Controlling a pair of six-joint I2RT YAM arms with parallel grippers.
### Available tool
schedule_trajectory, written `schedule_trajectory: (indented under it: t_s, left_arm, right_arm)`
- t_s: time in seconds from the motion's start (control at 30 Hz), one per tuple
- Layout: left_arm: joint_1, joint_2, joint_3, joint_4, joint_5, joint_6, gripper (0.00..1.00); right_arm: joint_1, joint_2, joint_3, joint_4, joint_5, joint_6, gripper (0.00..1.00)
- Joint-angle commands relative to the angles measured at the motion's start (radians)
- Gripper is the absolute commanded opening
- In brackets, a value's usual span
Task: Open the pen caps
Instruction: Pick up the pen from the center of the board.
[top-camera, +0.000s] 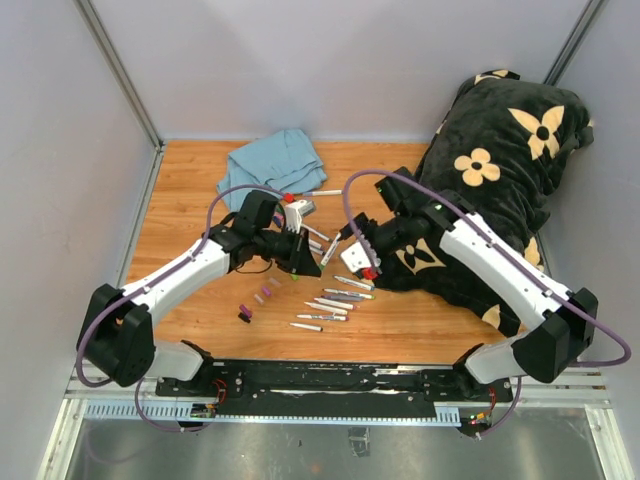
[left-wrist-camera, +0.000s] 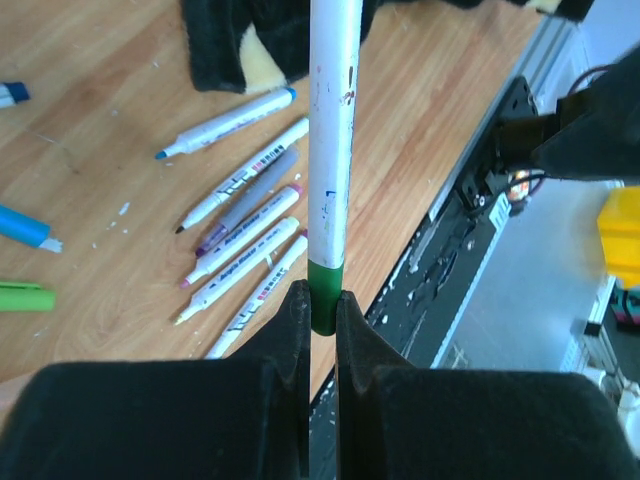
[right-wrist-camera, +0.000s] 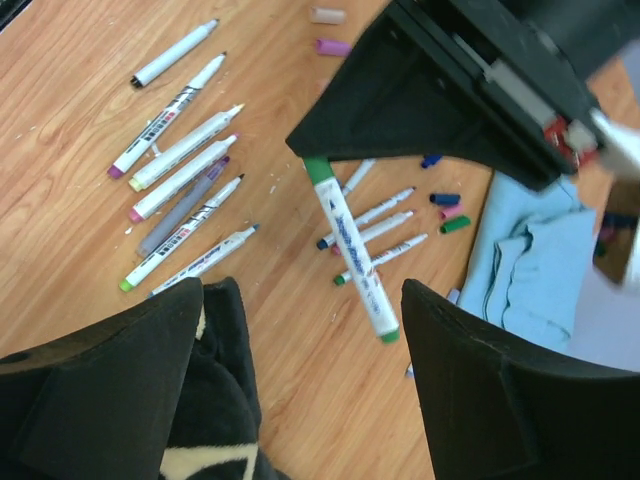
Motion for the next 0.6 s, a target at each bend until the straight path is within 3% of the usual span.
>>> schedule_trajectory:
  t_s: [0.0,0.13,0.37,0.57]
  left_arm:
    - [-0.023,0.048,0.051,-0.076,0.073,0.073,0.0]
    - [-0.047,0.057,0.052,-0.079,0.099,0.086,0.0]
    - [-0.069,0.051,0.053,-0.079,0.143,0.102,0.0]
    - [-0.073,0.039,0.052,-0.08,0.145,0.105,0.0]
  right_arm:
    - [0.126,0.038,0.048,-0.045,0.206,-0.078,0.77]
    - [0.24,0.055,-0.007,0.015,0.419,-0.073,0.66]
    - [0.304,0.086,-0.066,0.111,0.549,-0.068,0.51]
    - [0.331,0.094,-0.106,0.154,0.623,-0.077,0.24]
